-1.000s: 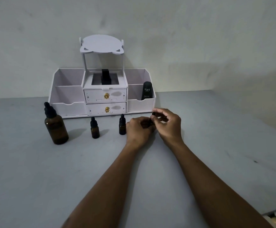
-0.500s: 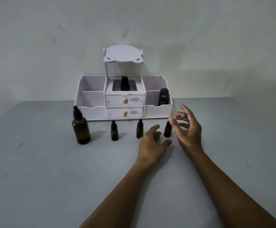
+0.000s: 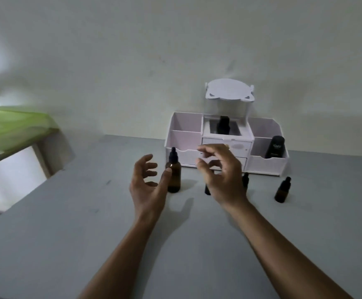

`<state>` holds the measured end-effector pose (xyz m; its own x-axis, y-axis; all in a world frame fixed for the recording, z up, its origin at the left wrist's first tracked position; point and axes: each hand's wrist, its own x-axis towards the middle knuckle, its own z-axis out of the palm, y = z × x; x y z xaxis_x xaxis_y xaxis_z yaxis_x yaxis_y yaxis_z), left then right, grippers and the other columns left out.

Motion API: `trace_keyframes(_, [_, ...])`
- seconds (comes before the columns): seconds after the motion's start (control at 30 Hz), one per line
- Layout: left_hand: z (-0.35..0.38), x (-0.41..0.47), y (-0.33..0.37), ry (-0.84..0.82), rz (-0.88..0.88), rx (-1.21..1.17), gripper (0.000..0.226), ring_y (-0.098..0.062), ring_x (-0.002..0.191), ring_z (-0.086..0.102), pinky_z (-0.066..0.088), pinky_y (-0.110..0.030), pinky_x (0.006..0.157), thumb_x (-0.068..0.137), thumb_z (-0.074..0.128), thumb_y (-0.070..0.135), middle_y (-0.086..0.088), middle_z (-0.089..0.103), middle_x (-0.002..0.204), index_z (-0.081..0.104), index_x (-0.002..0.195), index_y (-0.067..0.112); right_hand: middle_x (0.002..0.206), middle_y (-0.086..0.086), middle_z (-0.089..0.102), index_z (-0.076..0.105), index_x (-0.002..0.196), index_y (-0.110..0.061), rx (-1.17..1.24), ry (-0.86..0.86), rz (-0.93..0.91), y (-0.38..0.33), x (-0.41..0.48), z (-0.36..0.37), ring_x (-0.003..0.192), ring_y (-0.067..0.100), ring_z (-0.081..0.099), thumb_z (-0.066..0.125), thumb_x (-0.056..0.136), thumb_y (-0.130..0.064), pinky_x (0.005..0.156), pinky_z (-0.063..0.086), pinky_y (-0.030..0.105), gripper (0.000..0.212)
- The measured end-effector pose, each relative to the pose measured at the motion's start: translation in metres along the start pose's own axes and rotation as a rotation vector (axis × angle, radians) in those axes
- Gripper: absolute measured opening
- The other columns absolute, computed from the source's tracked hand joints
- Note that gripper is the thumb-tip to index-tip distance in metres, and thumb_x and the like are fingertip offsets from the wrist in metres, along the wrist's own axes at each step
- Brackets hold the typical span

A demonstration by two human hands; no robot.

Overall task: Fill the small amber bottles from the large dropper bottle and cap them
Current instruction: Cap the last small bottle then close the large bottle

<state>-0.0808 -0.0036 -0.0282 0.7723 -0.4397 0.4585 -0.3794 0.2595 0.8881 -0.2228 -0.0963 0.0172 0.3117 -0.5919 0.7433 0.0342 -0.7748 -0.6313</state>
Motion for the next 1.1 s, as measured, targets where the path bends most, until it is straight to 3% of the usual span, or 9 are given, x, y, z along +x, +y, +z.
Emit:
trace_keyframes(0.13, [-0.019, 0.026, -0.029, -0.160, -0.097, 0.022, 0.068, -0.009, 0.112, 0.064, 0.053, -0.022, 0.079, 0.074, 0.081, 0.039, 0.005, 0.065, 0.123, 0.053, 0.136, 0.033, 0.120, -0.013, 0.065, 0.064, 0.123, -0.027, 0.004, -0.084, 0.147, -0.001, 0.016, 0.046, 0.109, 0.004, 0.060, 0.067, 0.089, -0.015, 0.082, 0.057, 0.032, 0.036])
trace_keyframes(0.27, [-0.019, 0.043, -0.044, -0.353, -0.116, 0.051, 0.074, -0.009, 0.118, 0.063, 0.058, -0.029, 0.089, 0.069, 0.083, 0.036, 0.005, 0.066, 0.129, 0.056, 0.139, 0.030, 0.126, -0.011, 0.065, 0.060, 0.131, -0.025, -0.034, -0.131, 0.231, 0.014, 0.027, 0.067, 0.113, 0.002, 0.059, 0.064, 0.091, -0.014, 0.089, 0.057, 0.035, 0.042])
trace_keyframes(0.4, [-0.013, 0.055, -0.050, -0.505, -0.113, 0.056, 0.071, -0.010, 0.116, 0.066, 0.056, -0.040, 0.099, 0.069, 0.085, 0.030, 0.004, 0.070, 0.126, 0.061, 0.136, 0.022, 0.100, -0.010, 0.072, 0.072, 0.115, -0.021, -0.053, -0.087, 0.252, 0.018, 0.031, 0.075, 0.097, 0.004, 0.067, 0.067, 0.089, -0.010, 0.085, 0.058, 0.030, 0.028])
trace_keyframes(0.47, [-0.010, 0.056, -0.052, -0.569, -0.070, 0.076, 0.054, -0.013, 0.108, 0.072, 0.057, -0.042, 0.098, 0.077, 0.082, 0.016, 0.002, 0.075, 0.116, 0.067, 0.128, 0.020, 0.090, -0.011, 0.072, 0.075, 0.104, -0.020, -0.056, -0.060, 0.240, 0.020, 0.031, 0.077, 0.086, 0.002, 0.068, 0.072, 0.086, -0.011, 0.080, 0.058, 0.025, 0.021])
trace_keyframes(0.57, [-0.008, 0.056, -0.054, -0.573, -0.050, 0.089, 0.042, -0.016, 0.097, 0.076, 0.059, -0.045, 0.094, 0.080, 0.079, 0.008, -0.001, 0.078, 0.106, 0.072, 0.120, 0.019, 0.085, -0.008, 0.073, 0.075, 0.097, -0.017, -0.056, -0.045, 0.239, 0.021, 0.033, 0.080, 0.077, 0.002, 0.068, 0.081, 0.079, -0.019, 0.075, 0.056, 0.019, 0.019])
trace_keyframes(0.67, [-0.008, 0.055, -0.052, -0.587, -0.048, 0.077, 0.040, -0.017, 0.096, 0.076, 0.059, -0.044, 0.092, 0.081, 0.078, 0.008, -0.001, 0.078, 0.105, 0.072, 0.119, 0.019, 0.094, -0.009, 0.073, 0.072, 0.109, -0.021, -0.024, -0.054, 0.260, 0.020, 0.032, 0.080, 0.086, 0.002, 0.067, 0.083, 0.077, -0.025, 0.076, 0.054, 0.015, 0.033])
trace_keyframes(0.8, [-0.008, 0.057, -0.053, -0.585, -0.056, 0.073, 0.042, -0.014, 0.098, 0.076, 0.059, -0.041, 0.095, 0.081, 0.081, 0.009, 0.000, 0.078, 0.107, 0.072, 0.120, 0.018, 0.096, -0.009, 0.075, 0.074, 0.109, -0.020, -0.038, -0.095, 0.243, 0.022, 0.031, 0.079, 0.088, 0.003, 0.069, 0.077, 0.079, -0.011, 0.081, 0.058, 0.025, 0.031])
trace_keyframes(0.93, [-0.009, 0.058, -0.055, -0.581, -0.083, 0.065, 0.051, -0.012, 0.100, 0.075, 0.059, -0.035, 0.095, 0.078, 0.084, 0.012, 0.000, 0.077, 0.112, 0.070, 0.127, 0.018, 0.092, -0.007, 0.073, 0.073, 0.112, -0.017, 0.012, -0.127, 0.275, 0.027, 0.034, 0.077, 0.080, -0.002, 0.069, 0.073, 0.083, -0.005, 0.077, 0.054, 0.012, 0.032])
trace_keyframes(1.1, [-0.008, 0.059, -0.055, -0.581, -0.076, 0.087, 0.051, -0.010, 0.100, 0.075, 0.058, -0.031, 0.094, 0.078, 0.085, 0.013, 0.002, 0.077, 0.112, 0.070, 0.127, 0.018, 0.086, -0.004, 0.072, 0.073, 0.100, -0.020, 0.029, -0.116, 0.283, 0.030, 0.033, 0.076, 0.080, 0.009, 0.069, 0.087, 0.070, -0.018, 0.074, 0.058, 0.022, 0.033])
